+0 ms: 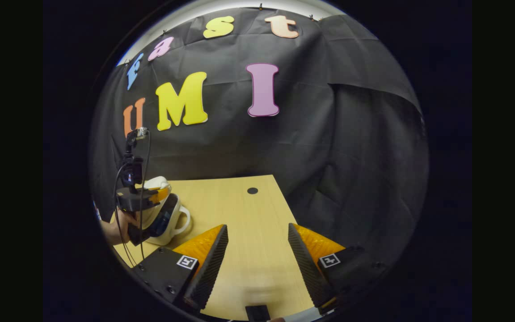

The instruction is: First open the suitcase, pack the skin care products into it, and then close the suitcase.

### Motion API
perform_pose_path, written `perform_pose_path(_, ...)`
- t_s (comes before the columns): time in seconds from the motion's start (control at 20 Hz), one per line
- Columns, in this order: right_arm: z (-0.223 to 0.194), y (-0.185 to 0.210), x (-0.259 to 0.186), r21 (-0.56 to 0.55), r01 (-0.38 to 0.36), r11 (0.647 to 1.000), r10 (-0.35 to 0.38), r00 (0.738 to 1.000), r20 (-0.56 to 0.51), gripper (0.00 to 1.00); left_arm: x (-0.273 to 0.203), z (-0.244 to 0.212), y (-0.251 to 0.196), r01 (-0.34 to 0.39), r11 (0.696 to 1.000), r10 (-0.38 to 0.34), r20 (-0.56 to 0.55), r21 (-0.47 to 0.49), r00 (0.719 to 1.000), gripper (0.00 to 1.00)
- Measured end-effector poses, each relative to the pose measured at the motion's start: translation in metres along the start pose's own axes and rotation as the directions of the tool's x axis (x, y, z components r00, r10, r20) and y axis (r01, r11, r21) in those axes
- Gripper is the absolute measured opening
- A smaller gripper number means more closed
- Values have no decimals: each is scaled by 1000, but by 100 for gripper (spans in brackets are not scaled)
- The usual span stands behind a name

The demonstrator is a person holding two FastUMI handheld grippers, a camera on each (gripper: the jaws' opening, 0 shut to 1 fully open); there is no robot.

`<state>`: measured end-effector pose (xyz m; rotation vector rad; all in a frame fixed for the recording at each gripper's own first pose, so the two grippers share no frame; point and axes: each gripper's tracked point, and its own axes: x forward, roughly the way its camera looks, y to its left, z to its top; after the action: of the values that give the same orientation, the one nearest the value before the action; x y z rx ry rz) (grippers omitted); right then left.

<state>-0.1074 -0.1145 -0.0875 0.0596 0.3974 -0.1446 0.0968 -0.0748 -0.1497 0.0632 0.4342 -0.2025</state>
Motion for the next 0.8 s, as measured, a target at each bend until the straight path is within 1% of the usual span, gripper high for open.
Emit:
perform_pose_path(0.2,-2,-5,2,-4,3,1000,-3,1000,-20,79,14,-33,-11,4,1000,-3,-59,20,998,11)
perform_pose_path(0.25,-3,-7,4,-5,4,1000,-4,1000,-22,80,17,-36,-13,2,1000,0,-67,31,998,11)
perform_pose_path(0.35,-4,-7,8,1,3,1000,-2,999,-34,79,24,-43,-15,-5,999,8,-84,33,996,11)
perform_pose_path(0.4,-5,-9,9,-1,6,1000,-6,999,-43,80,26,-44,-17,-8,999,11,-85,31,996,11)
perform_pose_path(0.55,-6,-9,12,1,-2,1000,2,998,-60,79,33,-48,-21,-14,999,18,-89,47,996,12)
perform_pose_path(0.65,-6,-9,15,-3,-8,1000,8,998,-66,80,38,-59,-29,12,999,-8,-119,38,993,14)
perform_pose_path(0.7,-5,-8,16,-1,-13,1000,13,998,-67,80,37,-63,-30,17,999,-12,-135,32,991,19)
perform_pose_path(0.75,-3,-7,18,0,-18,1000,18,998,-66,80,35,-66,-34,28,999,-25,-146,18,989,22)
perform_pose_path(0.8,-1,-5,20,0,-24,1000,24,998,-63,80,31,-61,-40,40,999,-38,-136,13,990,29)
